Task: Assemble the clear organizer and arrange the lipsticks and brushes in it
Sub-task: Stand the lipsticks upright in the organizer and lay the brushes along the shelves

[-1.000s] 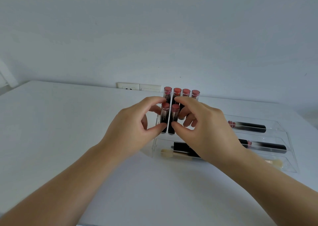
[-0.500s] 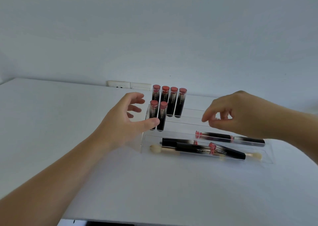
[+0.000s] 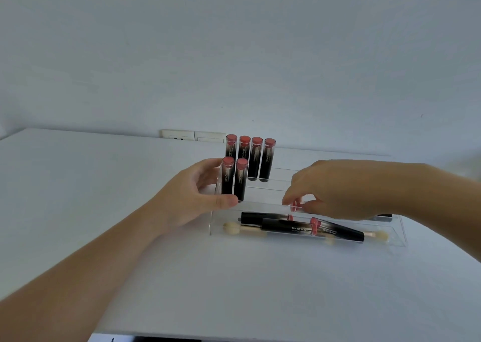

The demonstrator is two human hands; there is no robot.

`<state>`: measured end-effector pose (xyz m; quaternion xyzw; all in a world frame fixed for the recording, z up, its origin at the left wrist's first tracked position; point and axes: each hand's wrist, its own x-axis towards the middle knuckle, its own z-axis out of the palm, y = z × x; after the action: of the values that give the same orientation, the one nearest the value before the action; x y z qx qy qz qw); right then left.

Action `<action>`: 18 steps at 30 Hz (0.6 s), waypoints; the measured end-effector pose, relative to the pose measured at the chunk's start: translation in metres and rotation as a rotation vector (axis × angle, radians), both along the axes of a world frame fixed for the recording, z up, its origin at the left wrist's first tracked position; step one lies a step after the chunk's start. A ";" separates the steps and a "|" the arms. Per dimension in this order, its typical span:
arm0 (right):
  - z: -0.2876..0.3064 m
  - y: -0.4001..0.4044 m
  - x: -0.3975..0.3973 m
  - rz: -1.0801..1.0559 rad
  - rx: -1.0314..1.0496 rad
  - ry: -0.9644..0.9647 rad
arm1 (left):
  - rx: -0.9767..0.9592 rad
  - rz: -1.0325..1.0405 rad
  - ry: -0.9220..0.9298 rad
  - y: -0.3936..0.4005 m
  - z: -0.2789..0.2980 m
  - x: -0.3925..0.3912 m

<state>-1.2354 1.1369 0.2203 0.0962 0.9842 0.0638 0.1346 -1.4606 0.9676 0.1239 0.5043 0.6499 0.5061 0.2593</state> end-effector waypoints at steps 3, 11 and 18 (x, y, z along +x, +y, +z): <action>0.002 -0.005 -0.001 0.021 0.026 -0.019 | -0.004 0.010 0.007 0.000 -0.001 -0.001; -0.001 -0.014 0.000 -0.006 0.041 0.088 | 0.006 0.018 0.022 0.000 -0.002 -0.001; 0.000 -0.023 0.001 0.031 0.146 0.047 | 0.010 0.025 0.031 0.001 -0.002 0.001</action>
<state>-1.2342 1.1138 0.2198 0.0919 0.9811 0.1352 0.1031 -1.4597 0.9689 0.1223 0.5053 0.6576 0.5046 0.2403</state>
